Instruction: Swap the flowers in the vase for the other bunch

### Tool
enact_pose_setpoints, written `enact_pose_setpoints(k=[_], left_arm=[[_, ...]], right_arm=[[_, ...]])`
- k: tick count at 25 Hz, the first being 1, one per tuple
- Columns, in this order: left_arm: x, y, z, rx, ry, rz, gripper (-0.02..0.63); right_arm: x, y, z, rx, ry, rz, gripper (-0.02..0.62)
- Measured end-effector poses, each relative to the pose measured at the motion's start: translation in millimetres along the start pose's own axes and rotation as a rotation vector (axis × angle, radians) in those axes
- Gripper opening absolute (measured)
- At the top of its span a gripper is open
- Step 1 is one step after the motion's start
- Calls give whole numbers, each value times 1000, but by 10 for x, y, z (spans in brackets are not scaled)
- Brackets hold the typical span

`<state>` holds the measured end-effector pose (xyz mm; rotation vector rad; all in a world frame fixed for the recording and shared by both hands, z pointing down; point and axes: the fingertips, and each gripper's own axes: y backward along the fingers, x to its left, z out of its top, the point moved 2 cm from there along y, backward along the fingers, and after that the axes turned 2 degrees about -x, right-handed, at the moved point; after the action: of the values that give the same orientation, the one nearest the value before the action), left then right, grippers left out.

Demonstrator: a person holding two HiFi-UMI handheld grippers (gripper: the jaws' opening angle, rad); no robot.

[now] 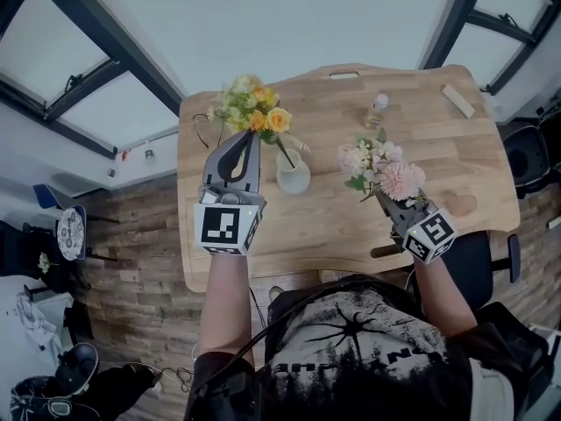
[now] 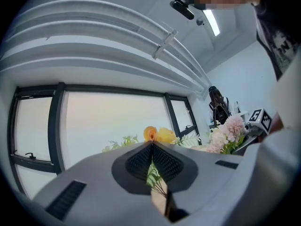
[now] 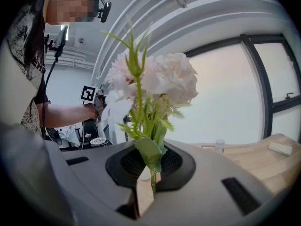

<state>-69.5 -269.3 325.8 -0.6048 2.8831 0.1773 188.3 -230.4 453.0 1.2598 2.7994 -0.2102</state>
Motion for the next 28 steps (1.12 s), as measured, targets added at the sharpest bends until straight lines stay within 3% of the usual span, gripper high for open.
enact_pose_setpoints(k=[14, 28], left_arm=[[271, 206, 808, -127, -75, 79, 15], [328, 725, 414, -44, -16, 143, 15]], right_arm=[[75, -85, 73, -23, 14, 42, 34], [261, -263, 19, -2, 16, 96, 34]])
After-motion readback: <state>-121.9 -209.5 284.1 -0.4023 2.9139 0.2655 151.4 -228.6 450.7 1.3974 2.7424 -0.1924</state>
